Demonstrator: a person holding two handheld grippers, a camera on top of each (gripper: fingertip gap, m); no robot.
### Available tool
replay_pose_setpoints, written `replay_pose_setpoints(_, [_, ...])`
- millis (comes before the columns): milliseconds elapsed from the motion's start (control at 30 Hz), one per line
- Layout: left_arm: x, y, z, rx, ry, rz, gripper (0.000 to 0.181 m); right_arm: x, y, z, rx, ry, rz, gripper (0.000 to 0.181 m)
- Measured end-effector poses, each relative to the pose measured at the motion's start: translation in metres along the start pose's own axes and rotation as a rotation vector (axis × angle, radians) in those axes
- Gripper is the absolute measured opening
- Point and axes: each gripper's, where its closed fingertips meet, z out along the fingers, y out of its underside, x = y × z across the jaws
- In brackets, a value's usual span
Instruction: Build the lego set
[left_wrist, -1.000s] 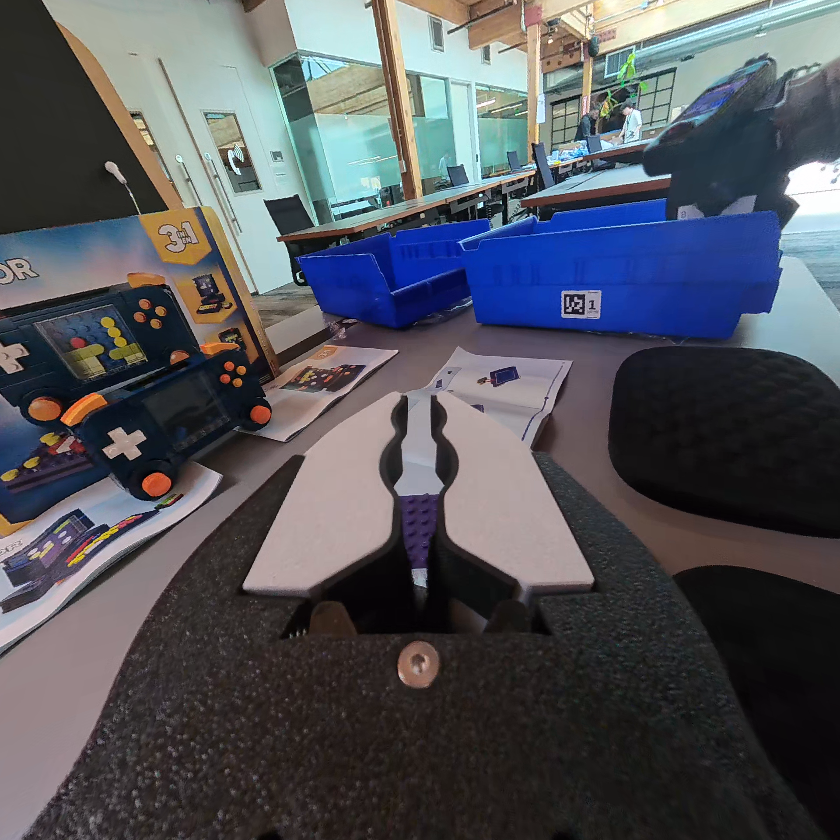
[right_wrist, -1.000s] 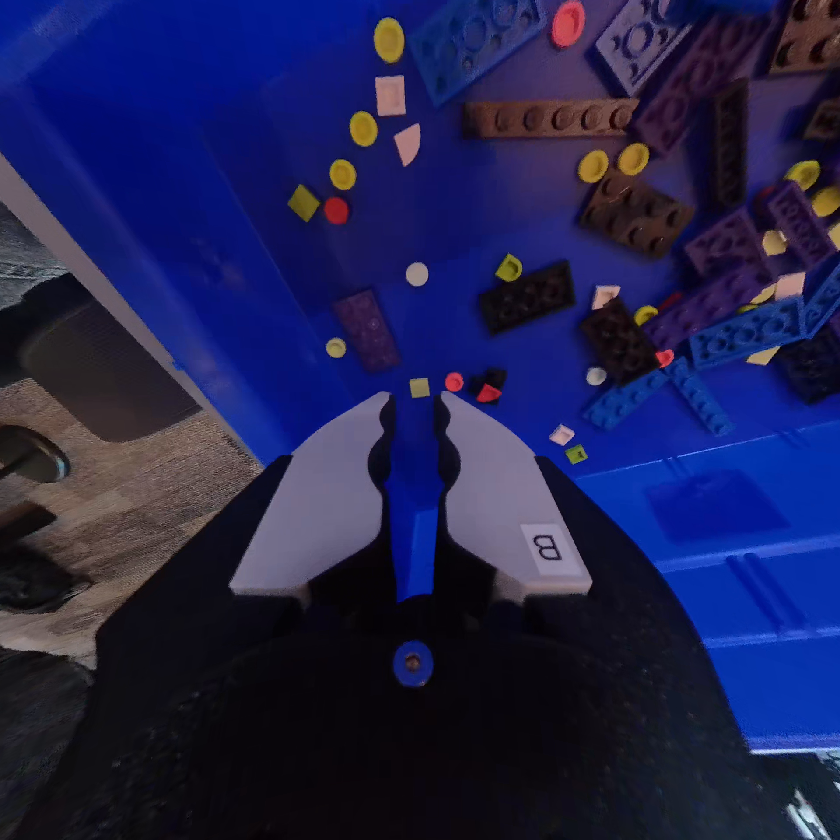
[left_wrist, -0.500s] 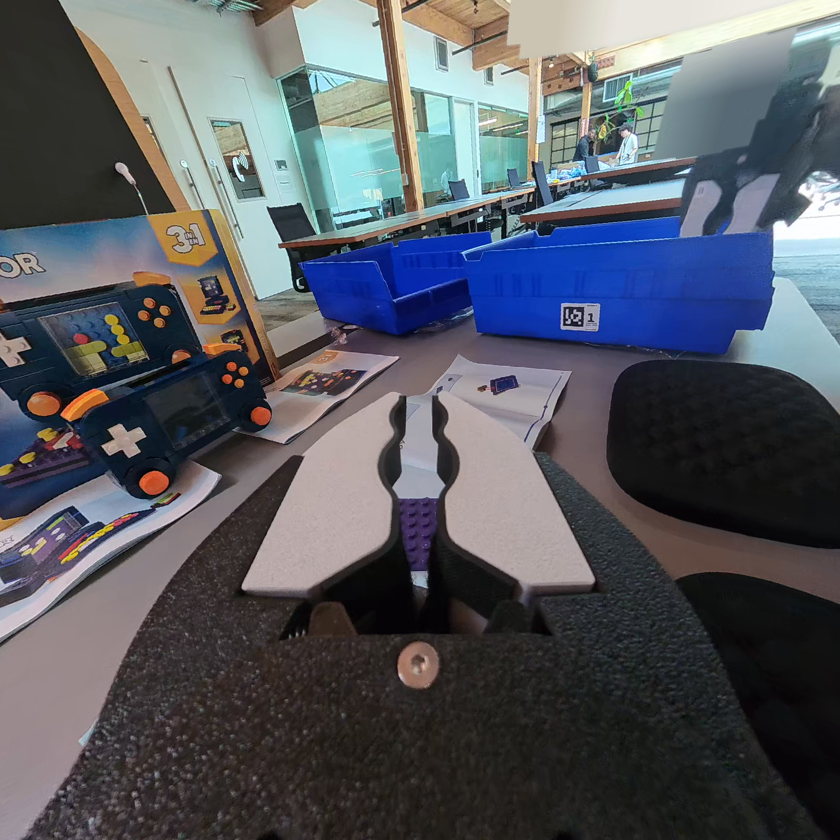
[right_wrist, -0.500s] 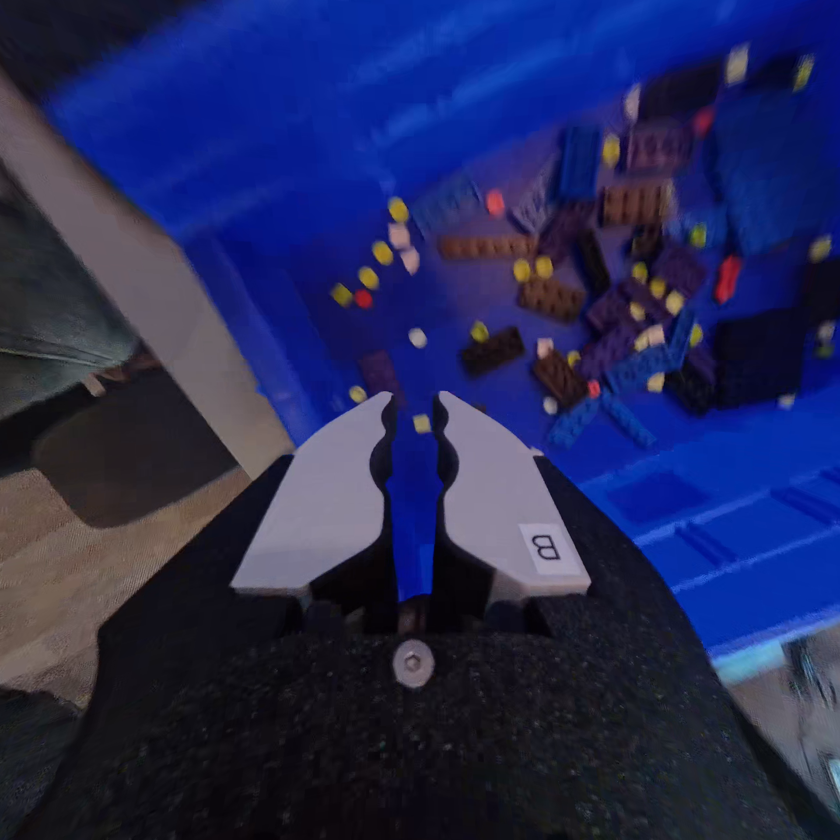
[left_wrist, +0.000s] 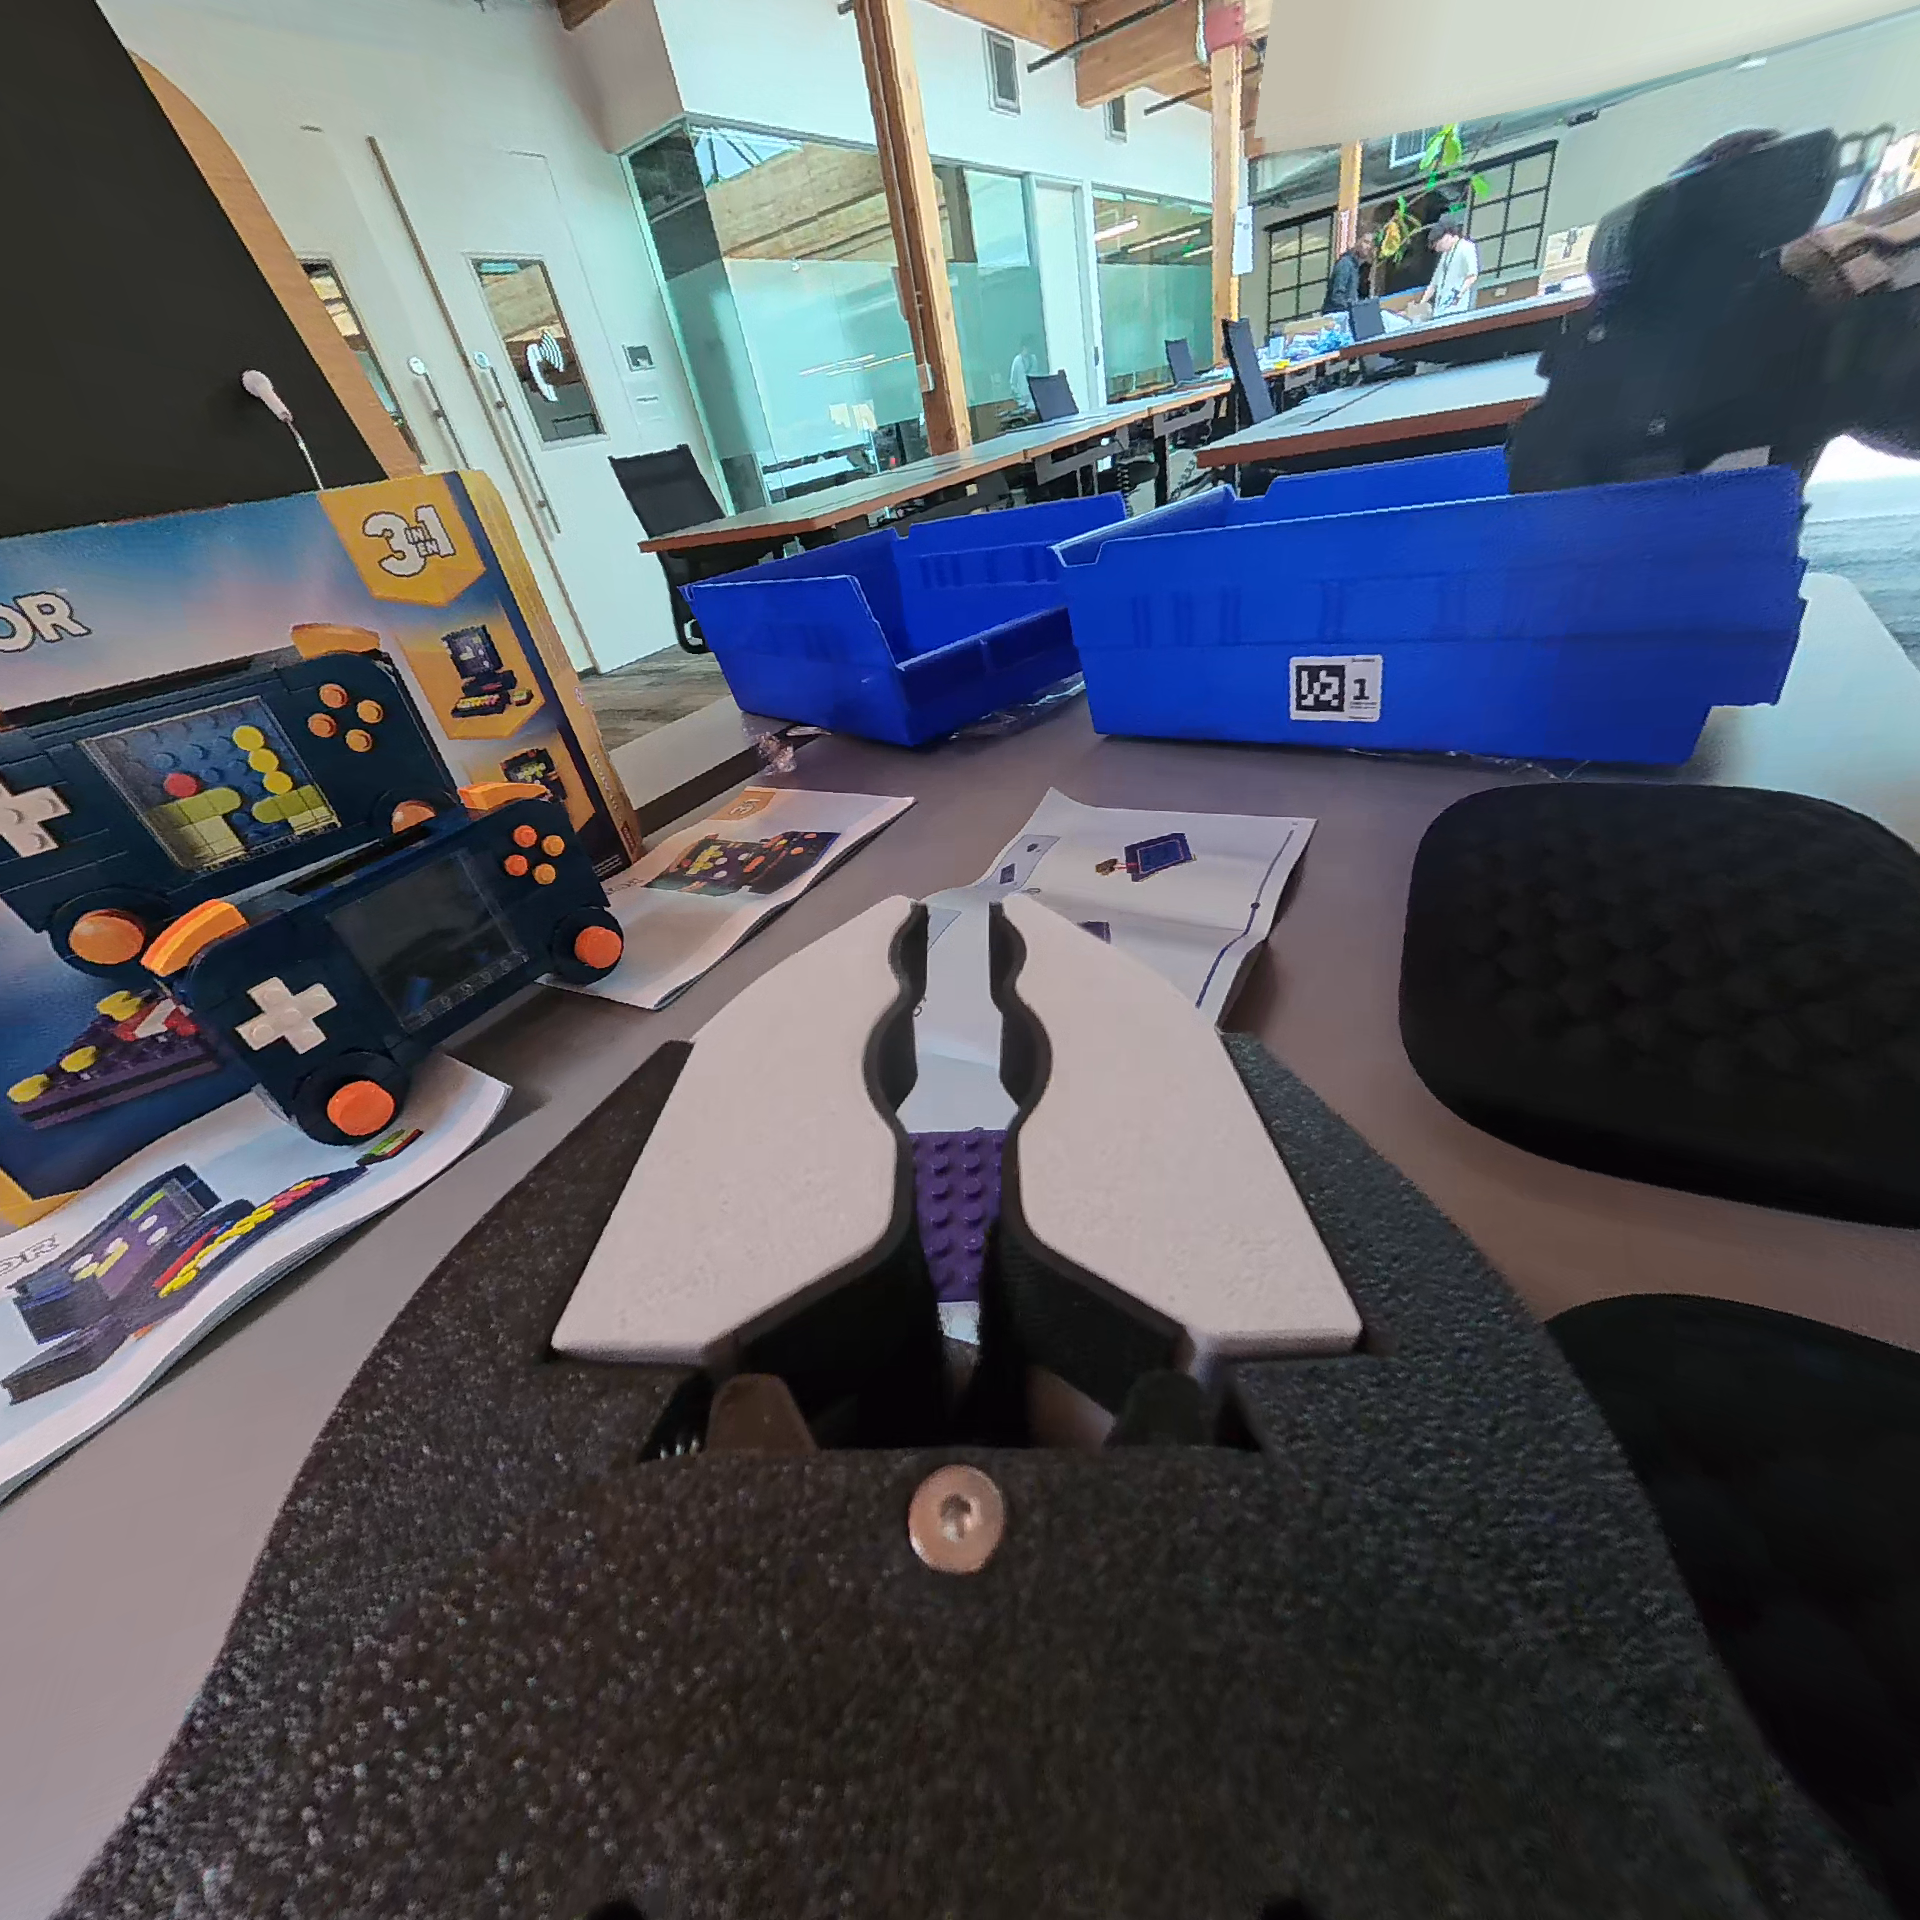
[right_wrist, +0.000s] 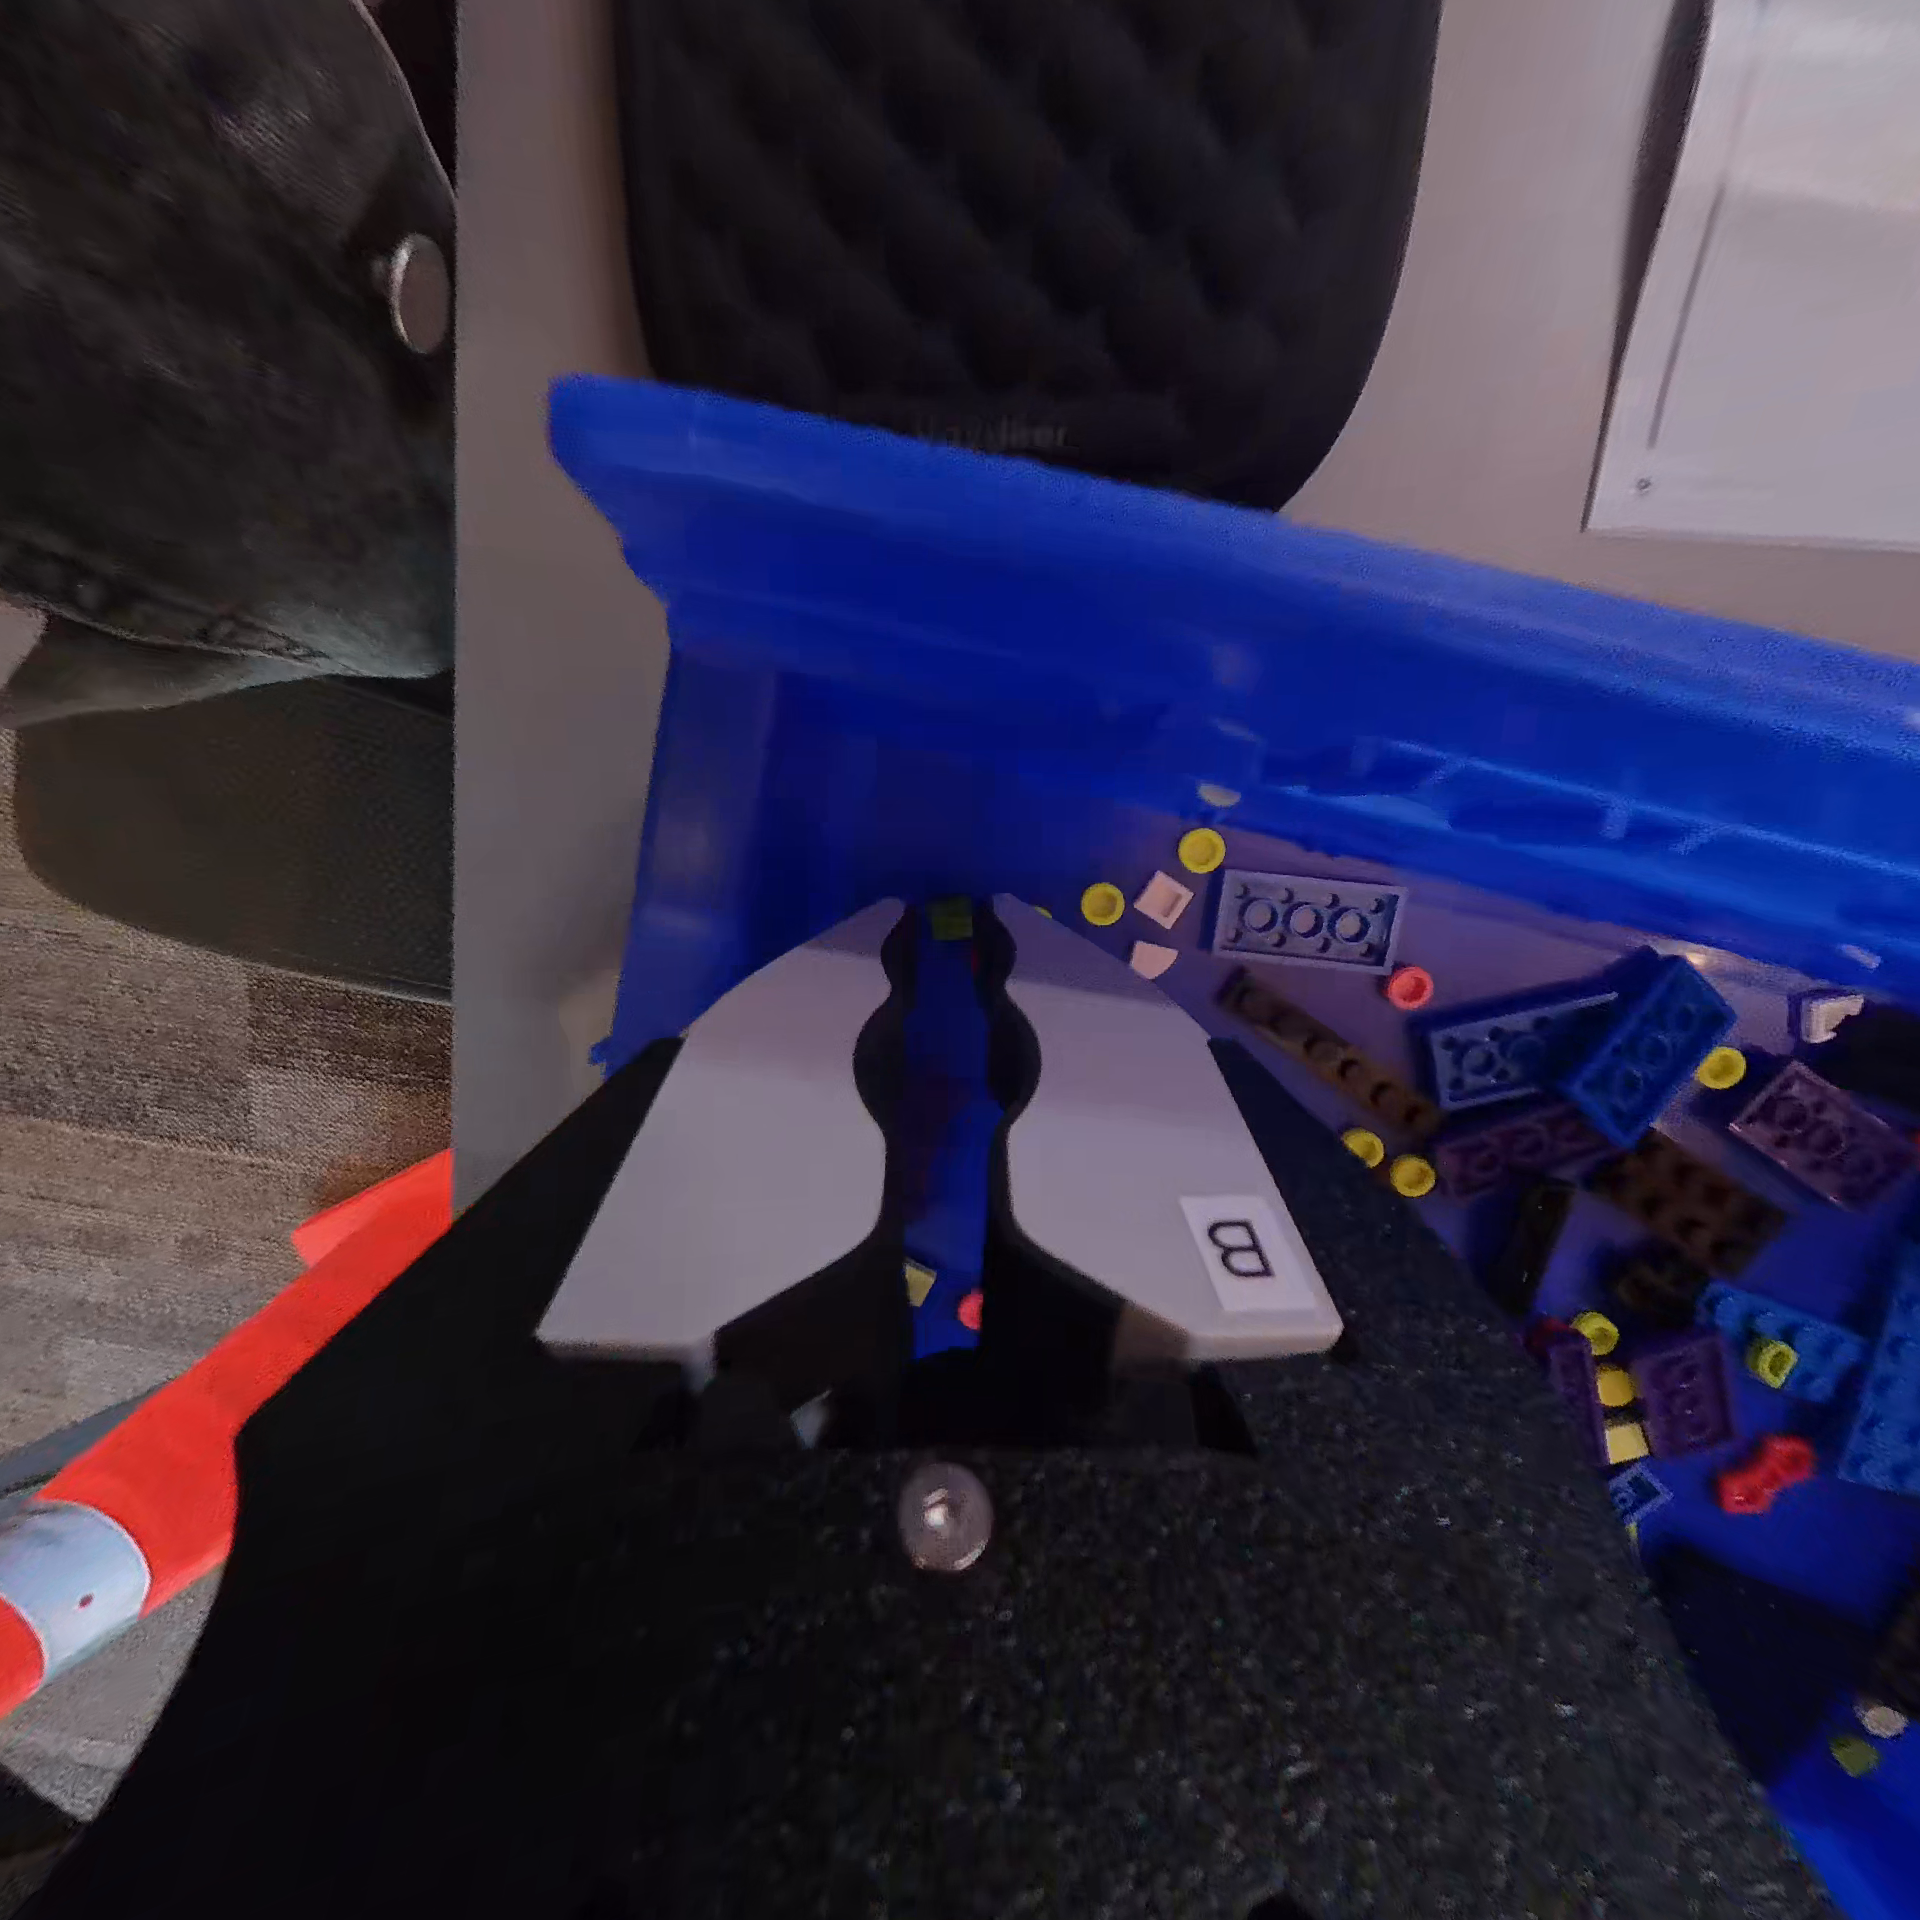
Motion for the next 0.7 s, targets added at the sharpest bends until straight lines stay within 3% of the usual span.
replay_pose_setpoints(400, [0.003,0.001,0.000,-0.006,0.028,0.001,0.012,-0.002,0.002,-0.001,0.025,0.020,0.024,0.007])
replay_pose_setpoints(500, [0.007,0.005,0.000,-0.058,0.085,-0.009,0.015,0.002,-0.010,-0.027,0.096,0.107,0.071,0.007])
replay_pose_setpoints(700, [-0.009,0.036,-0.010,-0.371,0.213,-0.099,0.039,0.023,-0.036,-0.101,0.114,0.334,0.163,0.006])
